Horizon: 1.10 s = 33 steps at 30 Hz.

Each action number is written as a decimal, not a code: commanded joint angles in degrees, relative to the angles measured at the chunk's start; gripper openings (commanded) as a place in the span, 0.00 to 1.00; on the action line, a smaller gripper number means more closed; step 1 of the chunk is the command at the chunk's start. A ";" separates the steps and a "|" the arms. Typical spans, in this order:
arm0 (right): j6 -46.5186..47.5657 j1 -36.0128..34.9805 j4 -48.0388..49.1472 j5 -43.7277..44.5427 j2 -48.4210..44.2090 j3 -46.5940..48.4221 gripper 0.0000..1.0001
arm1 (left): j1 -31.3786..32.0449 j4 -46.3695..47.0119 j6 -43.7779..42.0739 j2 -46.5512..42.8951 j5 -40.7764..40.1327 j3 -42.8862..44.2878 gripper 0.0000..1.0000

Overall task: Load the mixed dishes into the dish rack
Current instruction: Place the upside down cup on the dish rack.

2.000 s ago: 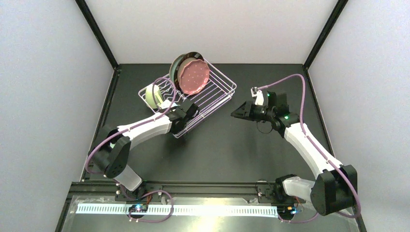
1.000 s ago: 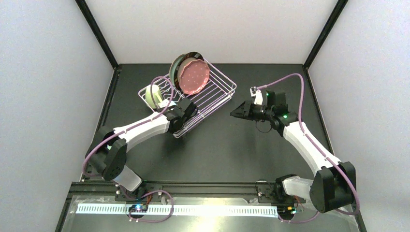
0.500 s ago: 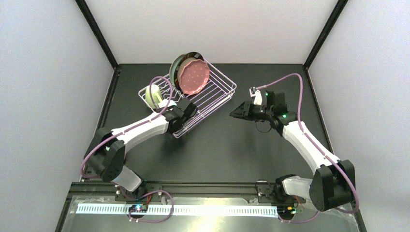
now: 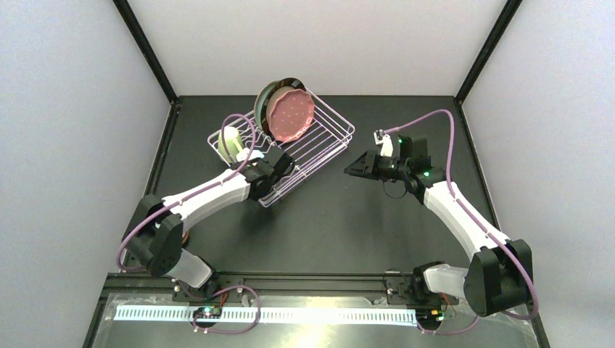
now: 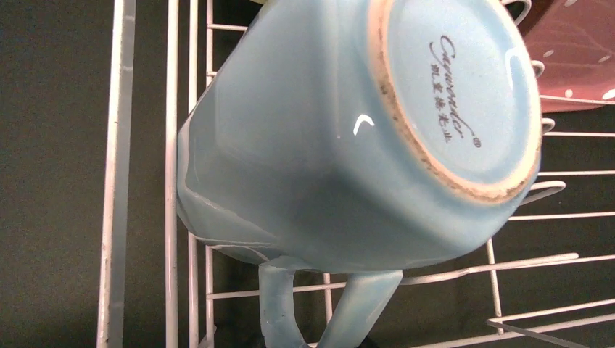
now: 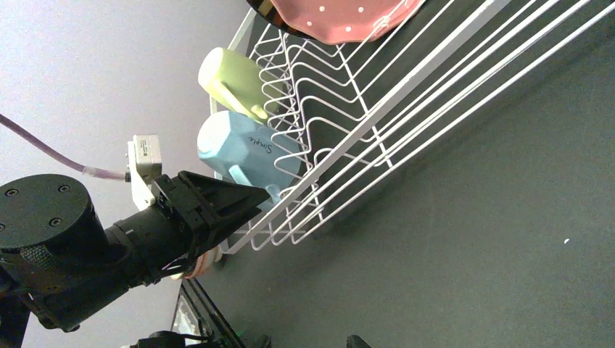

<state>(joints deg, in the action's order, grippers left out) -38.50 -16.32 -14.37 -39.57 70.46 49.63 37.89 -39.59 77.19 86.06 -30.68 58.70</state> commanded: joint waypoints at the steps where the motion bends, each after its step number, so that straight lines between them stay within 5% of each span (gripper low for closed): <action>1: -0.17 0.24 1.35 -0.21 -0.01 -0.23 0.59 | -0.27 -2.26 0.40 -2.07 -1.50 1.87 0.70; 19: 1.57 0.26 -1.23 1.69 -0.74 1.62 0.60 | -0.16 -1.99 -0.02 -8.58 -0.71 1.01 0.84; 33: 6.01 -0.17 -7.40 2.67 2.95 11.88 0.69 | 0.78 -2.93 -2.58 -24.43 -3.36 -1.29 0.87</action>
<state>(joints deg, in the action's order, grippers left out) -35.70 -16.32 -19.11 -37.43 70.85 56.69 38.30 -40.38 76.25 65.34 -31.29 57.67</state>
